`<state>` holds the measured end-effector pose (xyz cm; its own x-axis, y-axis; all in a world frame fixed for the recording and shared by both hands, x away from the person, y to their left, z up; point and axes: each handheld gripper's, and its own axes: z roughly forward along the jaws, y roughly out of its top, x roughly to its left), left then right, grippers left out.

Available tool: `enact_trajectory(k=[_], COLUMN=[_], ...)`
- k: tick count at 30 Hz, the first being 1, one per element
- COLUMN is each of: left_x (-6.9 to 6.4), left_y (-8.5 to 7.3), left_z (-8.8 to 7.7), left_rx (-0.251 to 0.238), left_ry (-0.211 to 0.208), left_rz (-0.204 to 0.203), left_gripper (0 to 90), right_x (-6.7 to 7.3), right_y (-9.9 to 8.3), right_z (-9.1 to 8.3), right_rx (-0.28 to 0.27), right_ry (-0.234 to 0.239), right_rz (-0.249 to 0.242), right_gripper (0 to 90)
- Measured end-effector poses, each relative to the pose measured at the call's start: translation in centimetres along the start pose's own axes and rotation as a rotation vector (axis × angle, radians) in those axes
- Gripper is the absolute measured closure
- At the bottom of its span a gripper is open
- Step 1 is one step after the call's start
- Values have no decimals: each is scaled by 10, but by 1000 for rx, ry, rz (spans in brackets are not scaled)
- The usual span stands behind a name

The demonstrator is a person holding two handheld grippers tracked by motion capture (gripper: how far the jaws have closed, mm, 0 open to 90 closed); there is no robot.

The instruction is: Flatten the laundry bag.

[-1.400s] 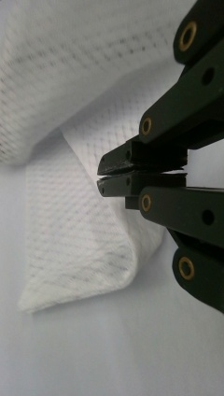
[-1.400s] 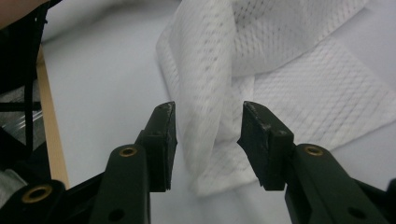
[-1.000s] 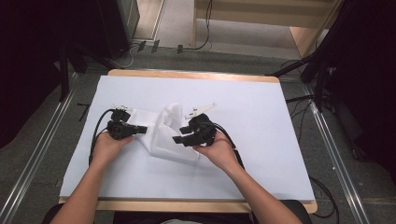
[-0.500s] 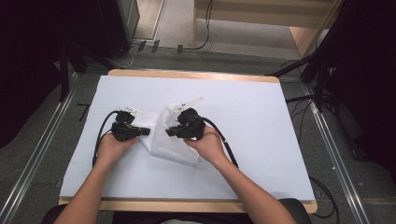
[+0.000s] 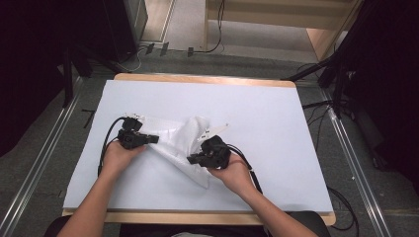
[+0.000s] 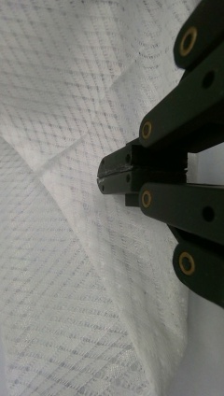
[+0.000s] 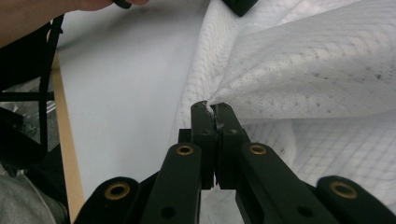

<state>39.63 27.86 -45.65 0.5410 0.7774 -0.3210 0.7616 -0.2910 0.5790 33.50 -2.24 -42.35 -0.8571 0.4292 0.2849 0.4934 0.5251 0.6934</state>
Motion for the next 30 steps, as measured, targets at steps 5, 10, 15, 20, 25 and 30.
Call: enact_trajectory(k=[5,10,15,20,25,30], left_x=[0,2,3,0,-16,-36], left_y=[2,3,5,9,15,22], left_z=[1,1,0,-9,-23,-27], left_rx=[8,2,6,-17,-65,-63], left_ry=[1,1,5,5,-18,-30], left_rz=[6,0,-6,-6,18,74], left_gripper=[900,897,883,837,765,672], right_x=[7,13,11,9,-4,-23], right_y=[-8,-12,-16,-11,-10,-13], right_z=[9,24,32,9,-15,-30], right_rx=[14,30,50,-13,-67,-76], right_ry=[8,24,31,36,-1,-16], right_rz=[-2,3,-2,-8,2,42], right_gripper=[900,900,874,750,704,624])
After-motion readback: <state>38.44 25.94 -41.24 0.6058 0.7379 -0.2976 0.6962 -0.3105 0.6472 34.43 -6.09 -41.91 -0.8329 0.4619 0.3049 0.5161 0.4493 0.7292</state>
